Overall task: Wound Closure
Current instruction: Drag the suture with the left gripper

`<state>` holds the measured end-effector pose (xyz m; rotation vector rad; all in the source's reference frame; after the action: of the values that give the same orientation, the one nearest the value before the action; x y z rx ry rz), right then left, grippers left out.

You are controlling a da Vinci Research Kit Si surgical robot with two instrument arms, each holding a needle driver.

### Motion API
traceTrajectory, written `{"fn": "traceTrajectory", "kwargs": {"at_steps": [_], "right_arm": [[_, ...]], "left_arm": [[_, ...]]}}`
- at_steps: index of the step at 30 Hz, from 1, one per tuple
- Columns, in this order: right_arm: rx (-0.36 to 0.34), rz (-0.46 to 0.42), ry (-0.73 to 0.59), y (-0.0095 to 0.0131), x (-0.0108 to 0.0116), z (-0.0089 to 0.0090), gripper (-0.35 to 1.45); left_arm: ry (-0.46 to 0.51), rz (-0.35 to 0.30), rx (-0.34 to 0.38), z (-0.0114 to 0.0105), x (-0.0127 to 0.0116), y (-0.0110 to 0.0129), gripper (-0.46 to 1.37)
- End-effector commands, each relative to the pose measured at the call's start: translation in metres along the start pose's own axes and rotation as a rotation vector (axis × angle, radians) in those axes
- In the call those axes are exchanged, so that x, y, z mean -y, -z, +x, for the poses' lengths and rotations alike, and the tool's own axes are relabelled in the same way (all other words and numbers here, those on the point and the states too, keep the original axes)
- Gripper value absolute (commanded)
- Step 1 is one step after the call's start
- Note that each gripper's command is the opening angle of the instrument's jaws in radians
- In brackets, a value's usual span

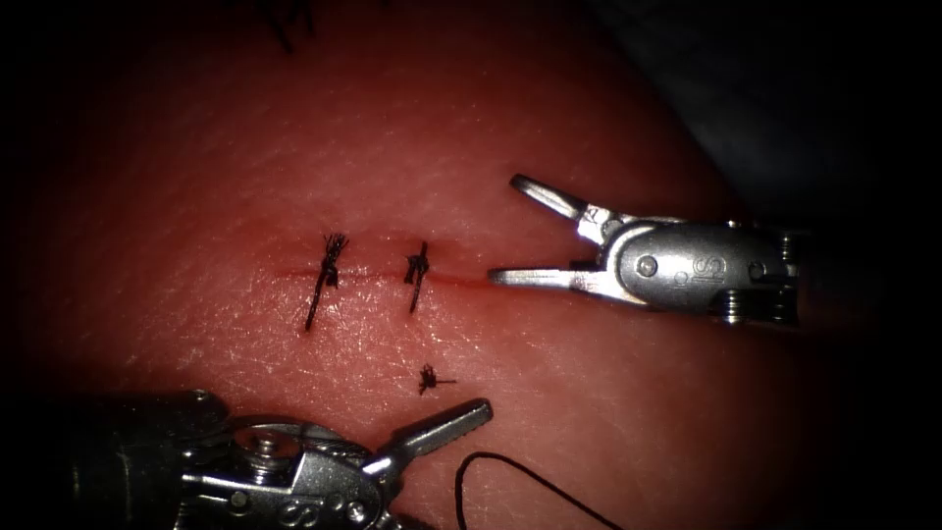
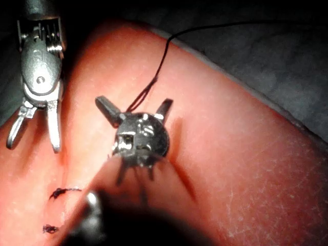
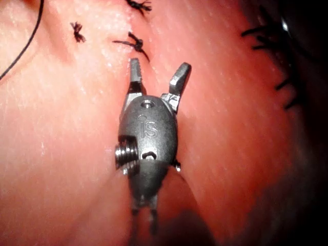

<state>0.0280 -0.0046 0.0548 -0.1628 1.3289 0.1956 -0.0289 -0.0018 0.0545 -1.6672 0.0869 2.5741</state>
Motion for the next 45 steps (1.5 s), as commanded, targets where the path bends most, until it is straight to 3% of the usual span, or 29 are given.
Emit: {"fn": "traceTrajectory", "kwargs": {"at_steps": [1,2,3,11,19,27,32,38,41,45], "right_arm": [[-0.001,0.009,0.001,0.0,0.0,0.0,1.37],[-0.001,0.009,0.001,0.0001,0.0,0.0,1.37],[-0.001,0.009,0.001,0.0001,0.0001,0.0,1.37],[-0.003,0.01,0.005,0.0005,0.0005,0.0,1.37],[-0.007,0.017,0.007,0.0015,0.0004,-0.0004,1.31],[-0.007,0.017,0.007,0.0016,0.0004,-0.0004,1.31],[-0.009,0.021,0.008,0.002,0.0002,-0.0005,1.27],[-0.01,0.022,0.008,0.0023,0.0002,-0.0005,1.25],[-0.01,0.022,0.008,0.0023,0.0002,-0.0006,1.24],[-0.009,0.022,0.008,0.0023,0.0001,-0.0006,1.24]], "left_arm": [[-0.002,-0.006,-0.008,0.0,0.0001,-0.0002,0.36],[0.02,-0.012,-0.018,-0.0001,0.0003,-0.0005,-0.19],[0.031,-0.019,-0.029,-0.0001,0.0005,-0.0006,-0.35],[0.091,-0.063,-0.086,-0.002,0.0048,0.0,-0.35],[0.127,-0.044,-0.053,-0.0048,0.0103,0.0028,-0.35],[0.08,-0.026,-0.029,-0.0065,0.0174,0.006,-0.35],[0.091,-0.006,-0.02,-0.0077,0.0223,0.0095,-0.35],[0.147,0.077,-0.036,-0.0097,0.0273,0.014,-0.35],[0.153,0.099,-0.018,-0.0113,0.0286,0.0151,-0.04],[0.158,0.176,-0.01,-0.0135,0.0301,0.0161,-0.16]]}}
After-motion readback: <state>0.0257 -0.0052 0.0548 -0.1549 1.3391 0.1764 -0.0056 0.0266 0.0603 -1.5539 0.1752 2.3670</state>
